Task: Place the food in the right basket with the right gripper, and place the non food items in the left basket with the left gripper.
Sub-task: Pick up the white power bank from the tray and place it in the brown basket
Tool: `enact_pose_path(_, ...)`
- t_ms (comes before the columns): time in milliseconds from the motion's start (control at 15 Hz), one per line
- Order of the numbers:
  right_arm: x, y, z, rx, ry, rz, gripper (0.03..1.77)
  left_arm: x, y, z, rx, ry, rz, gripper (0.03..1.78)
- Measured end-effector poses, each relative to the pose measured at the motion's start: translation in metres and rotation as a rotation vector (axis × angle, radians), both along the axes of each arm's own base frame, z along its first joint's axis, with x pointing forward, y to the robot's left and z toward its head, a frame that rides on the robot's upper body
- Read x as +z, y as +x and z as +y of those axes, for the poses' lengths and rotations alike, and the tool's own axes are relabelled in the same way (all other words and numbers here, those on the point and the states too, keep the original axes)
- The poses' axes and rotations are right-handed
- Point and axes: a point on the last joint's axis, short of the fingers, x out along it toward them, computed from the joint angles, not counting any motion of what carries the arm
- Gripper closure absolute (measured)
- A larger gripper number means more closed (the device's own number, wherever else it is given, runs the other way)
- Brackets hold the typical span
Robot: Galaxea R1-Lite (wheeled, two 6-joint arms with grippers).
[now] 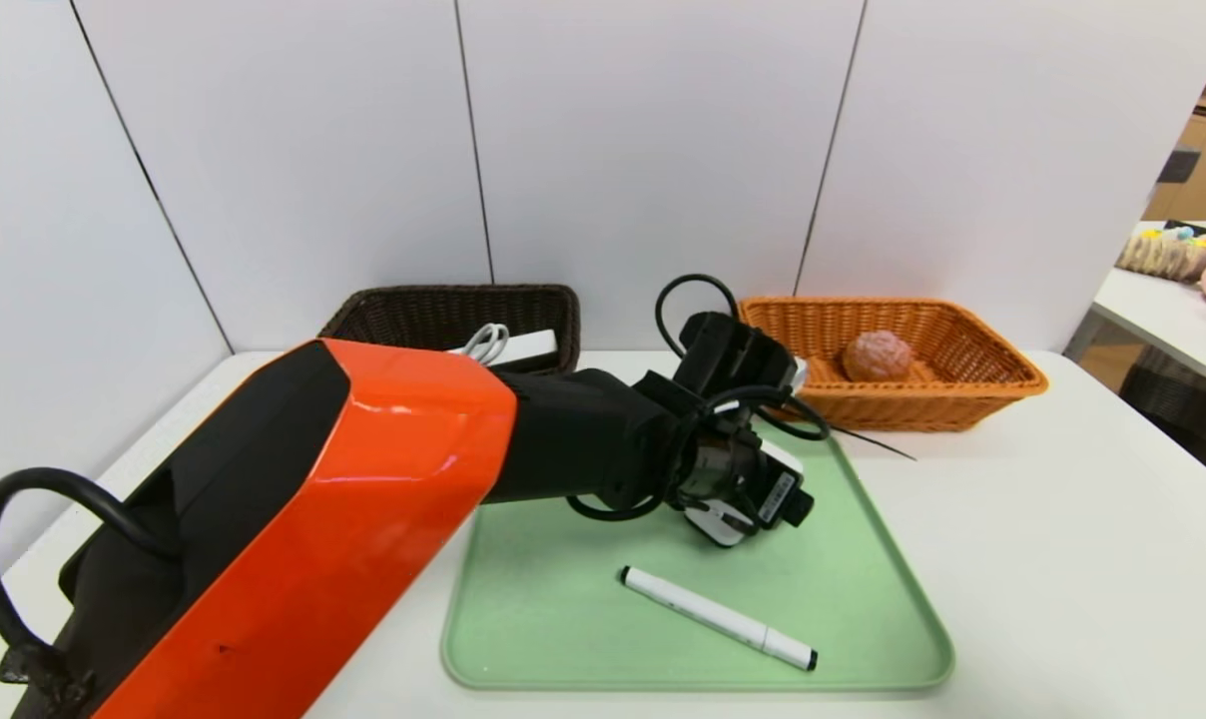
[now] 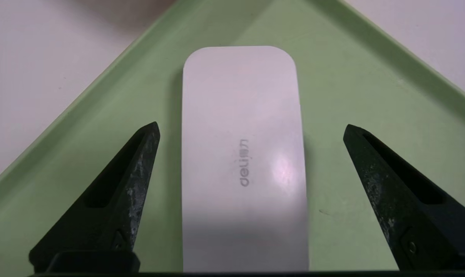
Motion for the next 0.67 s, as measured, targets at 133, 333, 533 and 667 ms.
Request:
enact_pose_path(133, -0.002, -0.002, 0.0, 0.0, -0.001, 0.002, 0.1, -0.008, 0.004, -0.002, 0.005, 0.01, 0.01, 0.12)
enact_pose_path(333, -0.005, -0.004, -0.001, 0.001, -0.001, 0.005, 0.1, -0.017, 0.009, -0.001, 0.017, 0.024, 0.029, 0.12)
enact_pose_path(533, -0.006, -0.004, -0.001, 0.001, -0.001, 0.007, 0.1, -0.02, 0.011, 0.0, 0.021, 0.028, 0.031, 0.12)
enact_pose_path(667, -0.007, -0.004, -0.001, 0.001, -0.002, 0.008, 0.1, -0.022, 0.012, 0.0, 0.025, 0.031, 0.034, 0.12)
